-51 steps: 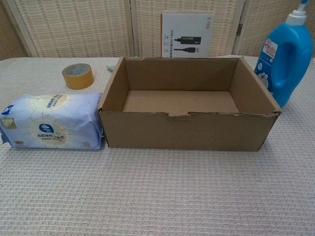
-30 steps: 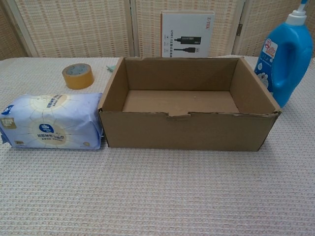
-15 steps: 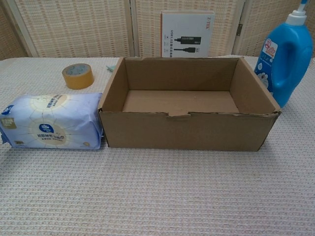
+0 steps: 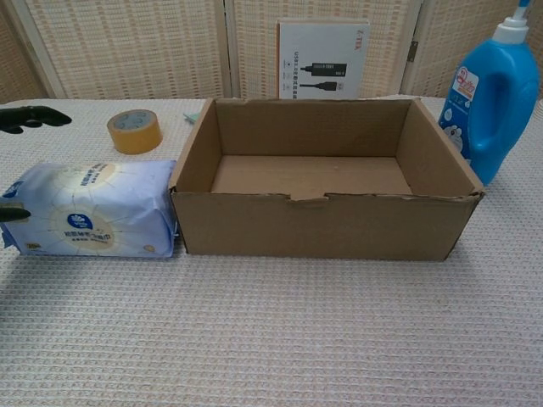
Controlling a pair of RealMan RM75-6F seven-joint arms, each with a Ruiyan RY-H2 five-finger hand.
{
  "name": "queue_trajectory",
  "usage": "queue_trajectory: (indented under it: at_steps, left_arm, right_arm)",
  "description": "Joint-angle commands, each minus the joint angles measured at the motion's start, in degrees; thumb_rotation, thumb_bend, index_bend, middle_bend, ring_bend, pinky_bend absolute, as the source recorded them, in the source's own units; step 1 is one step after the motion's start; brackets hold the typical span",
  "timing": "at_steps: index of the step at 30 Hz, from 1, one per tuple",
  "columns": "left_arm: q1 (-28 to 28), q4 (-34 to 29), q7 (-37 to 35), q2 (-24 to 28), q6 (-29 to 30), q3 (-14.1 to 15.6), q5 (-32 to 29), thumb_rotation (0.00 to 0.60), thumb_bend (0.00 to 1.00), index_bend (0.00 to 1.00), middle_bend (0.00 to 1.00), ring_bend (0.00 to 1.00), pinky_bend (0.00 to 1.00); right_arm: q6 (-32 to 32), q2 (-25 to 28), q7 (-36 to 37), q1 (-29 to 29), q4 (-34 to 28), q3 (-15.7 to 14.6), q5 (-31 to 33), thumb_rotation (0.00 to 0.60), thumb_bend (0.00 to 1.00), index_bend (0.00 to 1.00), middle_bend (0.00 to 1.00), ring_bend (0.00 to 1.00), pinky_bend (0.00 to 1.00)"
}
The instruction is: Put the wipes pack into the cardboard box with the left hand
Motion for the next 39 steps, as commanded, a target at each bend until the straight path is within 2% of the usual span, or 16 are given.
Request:
queue_trajectory:
  at_steps: [1, 14, 18, 21, 25, 30, 32, 35, 39]
  left_arm:
    - [-2.43, 0.66, 2.29, -1.35, -2.55, -0.65, -2.68, 0.6, 0.21, 0.0, 0.0, 0.0, 0.07]
    - [-9.92, 3.94, 13.5, -7.07, -5.07, -1.69, -12.55, 0.6, 0.21, 0.0, 0.0, 0.0, 0.07]
    - [-12.16, 6.78, 17.26, -8.42, -6.56, -0.61, -15.48, 0.6, 0.21, 0.0, 0.0, 0.0, 0.07]
    - [-14.03, 7.67, 20.21, -8.3, -8.83, 0.39, -19.94, 0.6, 0.21, 0.0, 0.0, 0.0, 0.07]
    - [-15.9, 9.28, 21.34, -8.71, -9.92, 0.72, -24.13, 0.6, 0.21, 0.0, 0.0, 0.0, 0.07]
    - [-17.14, 9.78, 20.19, -8.37, -10.66, 0.89, -26.52, 0.6, 0.21, 0.0, 0.0, 0.0, 0.1]
    - [-17.28, 10.13, 19.92, -8.55, -9.87, 1.08, -25.88, 0.6, 0.21, 0.01, 0.03, 0.01, 0.17]
    - [-17.38, 10.18, 19.6, -8.62, -9.09, 1.46, -25.19, 0.6, 0.22, 0.1, 0.16, 0.1, 0.26]
    - [-17.49, 9.69, 19.06, -8.17, -8.45, 1.71, -24.26, 0.6, 0.25, 0.31, 0.41, 0.32, 0.43]
  right_arm:
    - [-0.04, 0.0, 0.1, 0.01, 0.08, 0.07, 0.17, 0.6, 0.0, 0.12, 0.0, 0.0, 0.0]
    - [0.24, 0.17, 1.15, -0.29, 0.87, 0.39, 1.12, 0.6, 0.0, 0.12, 0.0, 0.0, 0.0]
    - [0.29, 0.25, 1.54, -0.41, 1.17, 0.53, 1.51, 0.6, 0.0, 0.12, 0.0, 0.0, 0.0]
    - [0.61, 0.09, 2.46, -0.4, 1.64, 0.59, 1.32, 0.6, 0.0, 0.12, 0.0, 0.0, 0.0]
    - [0.33, -0.11, 2.72, -0.31, 2.09, 0.55, 1.39, 0.6, 0.0, 0.12, 0.0, 0.0, 0.0]
    - [-0.09, -0.23, 2.72, -0.15, 2.15, 0.58, 1.56, 0.6, 0.0, 0.12, 0.0, 0.0, 0.0]
    - [-0.2, -0.29, 2.7, -0.09, 2.14, 0.56, 1.56, 0.6, 0.0, 0.12, 0.0, 0.0, 0.0]
    - [-0.25, -0.31, 2.67, -0.07, 2.13, 0.52, 1.54, 0.6, 0.0, 0.12, 0.0, 0.0, 0.0]
    - [-0.17, -0.27, 2.65, -0.11, 2.1, 0.56, 1.59, 0.6, 0.0, 0.12, 0.0, 0.0, 0.0]
